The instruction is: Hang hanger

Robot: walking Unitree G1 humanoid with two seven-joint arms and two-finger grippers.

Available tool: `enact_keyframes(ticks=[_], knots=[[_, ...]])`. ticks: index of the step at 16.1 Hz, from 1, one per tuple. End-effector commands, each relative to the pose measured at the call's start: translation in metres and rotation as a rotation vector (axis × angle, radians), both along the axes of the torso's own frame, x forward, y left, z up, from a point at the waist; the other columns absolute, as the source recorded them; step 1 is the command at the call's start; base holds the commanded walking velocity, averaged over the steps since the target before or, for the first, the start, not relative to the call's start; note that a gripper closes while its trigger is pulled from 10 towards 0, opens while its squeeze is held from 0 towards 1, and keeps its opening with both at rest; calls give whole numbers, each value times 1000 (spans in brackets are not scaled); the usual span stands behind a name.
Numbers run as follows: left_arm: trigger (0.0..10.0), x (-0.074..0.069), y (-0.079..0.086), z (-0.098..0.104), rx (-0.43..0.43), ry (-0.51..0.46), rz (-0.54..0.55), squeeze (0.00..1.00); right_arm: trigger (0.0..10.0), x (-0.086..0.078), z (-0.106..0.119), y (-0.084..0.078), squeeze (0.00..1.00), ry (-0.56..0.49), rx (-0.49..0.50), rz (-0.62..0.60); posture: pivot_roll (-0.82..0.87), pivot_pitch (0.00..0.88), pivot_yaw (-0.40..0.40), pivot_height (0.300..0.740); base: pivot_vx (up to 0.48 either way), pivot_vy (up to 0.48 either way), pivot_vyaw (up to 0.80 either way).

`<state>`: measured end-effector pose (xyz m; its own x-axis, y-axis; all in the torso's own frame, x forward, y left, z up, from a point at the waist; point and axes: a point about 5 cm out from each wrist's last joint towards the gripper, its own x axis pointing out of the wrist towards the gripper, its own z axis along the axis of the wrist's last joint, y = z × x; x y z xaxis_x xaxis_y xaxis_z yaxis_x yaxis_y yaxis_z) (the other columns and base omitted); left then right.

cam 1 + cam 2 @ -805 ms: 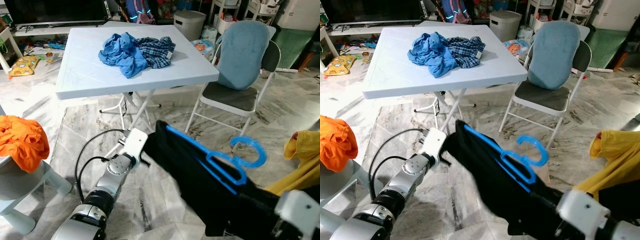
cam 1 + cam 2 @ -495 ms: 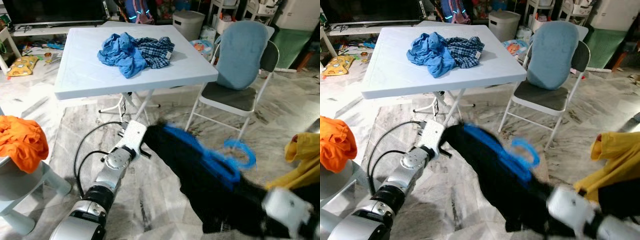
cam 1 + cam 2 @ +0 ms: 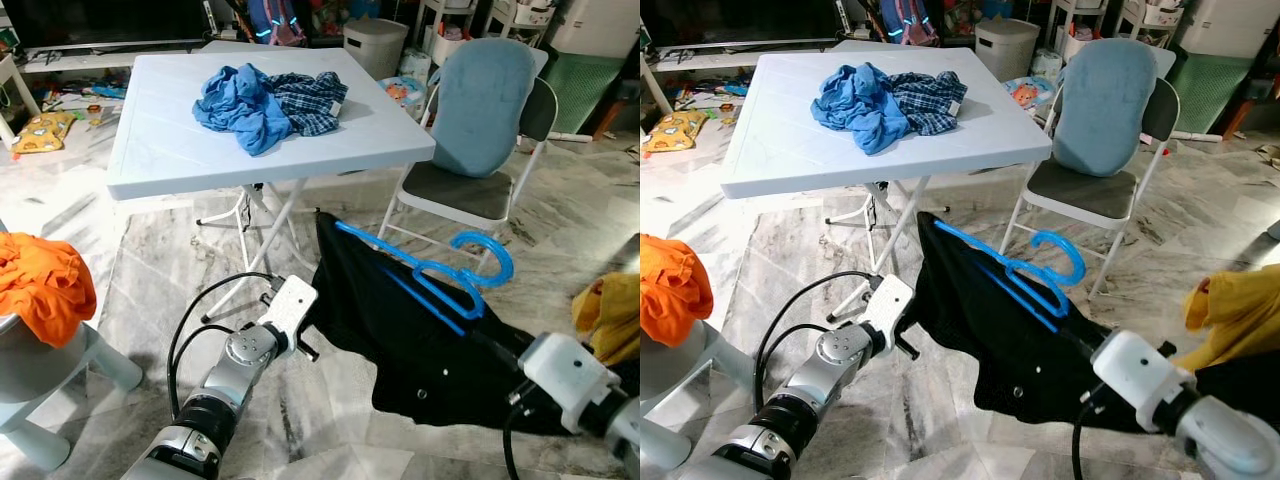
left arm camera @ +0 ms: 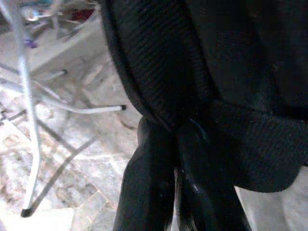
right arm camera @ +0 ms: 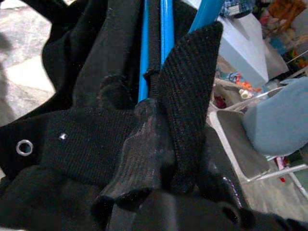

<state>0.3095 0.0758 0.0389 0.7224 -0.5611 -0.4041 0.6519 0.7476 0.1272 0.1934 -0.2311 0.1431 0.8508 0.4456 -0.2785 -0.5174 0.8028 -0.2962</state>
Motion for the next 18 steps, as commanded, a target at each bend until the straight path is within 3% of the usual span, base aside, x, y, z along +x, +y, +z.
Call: enact_keyframes(ticks=[1, 2, 3, 4, 5, 6, 8, 9, 14, 15, 16, 18], knots=[[0, -10, -1, -12, 30, 72, -41, 0, 10000, 8, 23, -3, 0, -139, 14, -29, -5, 0, -58, 740, 0, 0, 0], [0, -6, 1, -9, 43, 31, 1, 0, 10000, 8, 22, -2, 0, -133, 4, -25, -7, 0, -58, 740, 0, 0, 0], [2235, 1, 6, -3, 61, -36, 78, 0, 10000, 7, 19, -2, 0, -118, -16, -14, -9, 0, -58, 740, 0, 0, 0], [10000, 13, 16, 10, 81, -141, 189, 0, 10000, 3, 11, -2, 0, -80, -64, 7, -9, 0, -60, 740, 0, 0, 0], [10000, 18, 19, 18, 59, -182, 213, 0, 10000, 1, 6, -2, 0, -57, -103, 17, -9, 0, -61, 740, 0, 0, 0], [10000, 19, 16, 25, 14, -201, 194, 1000, 10000, 1, 1, -4, 0, -39, -140, 14, -9, 0, -63, 740, 0, 0, 0], [10000, 20, 8, 41, -67, -279, 135, 1000, 10000, 6, -9, -11, 0, -9, -204, -63, -7, 0, -62, 740, 0, 0, 0], [10000, 13, -6, 56, -159, -340, 38, 1000, 10000, 14, -11, -5, 0, -25, -169, -114, -3, 0, -61, 740, 0, 0, 0], [10000, -4, -26, 63, -256, -302, -98, 1000, 10000, 15, -14, 18, 0, -39, -141, -49, -1, 0, -58, 740, 0, 0, 0], [10000, -4, -30, 66, -314, -252, -92, 1000, 10000, 14, -15, 21, 0, -33, -142, -26, -1, 0, -57, 740, 0, 0, 0], [10000, 0, -31, 71, -322, -265, -65, 1000, 10000, 10, -15, 29, 0, -23, -136, 34, -2, 0, -54, 740, 0, 0, 0], [10000, 12, -21, 66, -246, -285, 37, 1000, 10000, 5, -15, 36, 0, -16, -132, 87, -5, 0, -52, 740, 0, 0, 0]])
